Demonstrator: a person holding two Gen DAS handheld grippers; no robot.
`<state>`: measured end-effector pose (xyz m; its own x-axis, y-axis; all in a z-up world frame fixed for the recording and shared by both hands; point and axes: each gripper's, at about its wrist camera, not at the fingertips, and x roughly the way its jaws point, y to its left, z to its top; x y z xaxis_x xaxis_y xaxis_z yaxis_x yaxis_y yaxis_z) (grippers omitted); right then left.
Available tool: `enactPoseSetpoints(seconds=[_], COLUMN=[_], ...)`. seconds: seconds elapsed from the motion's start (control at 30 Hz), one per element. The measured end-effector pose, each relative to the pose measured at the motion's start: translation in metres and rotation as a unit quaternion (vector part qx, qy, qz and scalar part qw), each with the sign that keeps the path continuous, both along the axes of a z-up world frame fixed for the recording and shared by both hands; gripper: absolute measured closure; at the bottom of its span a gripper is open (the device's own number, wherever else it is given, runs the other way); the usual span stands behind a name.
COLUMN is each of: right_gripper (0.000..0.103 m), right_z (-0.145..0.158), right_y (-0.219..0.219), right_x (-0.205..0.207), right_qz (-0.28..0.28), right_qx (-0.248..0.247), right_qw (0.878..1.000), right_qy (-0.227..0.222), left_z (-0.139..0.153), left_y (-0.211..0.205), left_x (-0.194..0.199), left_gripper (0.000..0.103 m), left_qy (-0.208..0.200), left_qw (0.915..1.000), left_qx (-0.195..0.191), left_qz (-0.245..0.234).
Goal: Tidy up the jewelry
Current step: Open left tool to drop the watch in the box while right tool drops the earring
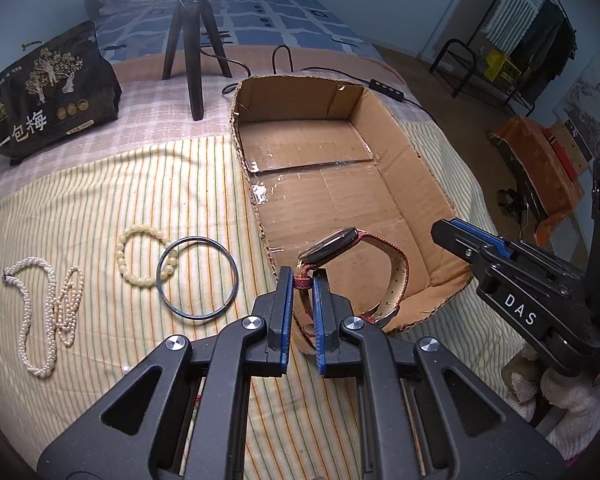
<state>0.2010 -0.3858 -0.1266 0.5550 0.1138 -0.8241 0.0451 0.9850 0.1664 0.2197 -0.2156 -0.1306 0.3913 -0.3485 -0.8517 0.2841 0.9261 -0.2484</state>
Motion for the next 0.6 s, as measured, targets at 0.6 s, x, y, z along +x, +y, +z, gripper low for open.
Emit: enactPoseSetpoints(seconds=[0.6], right_gripper=[0.07], right_z=[0.005], right_y=[0.001], right_x=[-0.004], right_qz=[-0.008], right_qx=[-0.007], right_qw=[1.0], right_qy=[-0.011], left_z=[0.004], left_y=[0.006], left_x=[-0.003], left_gripper=[0.08], left_qy=[-0.016], left_qw=[0.9999], left_qx=[0.003], left_qz=[0.001])
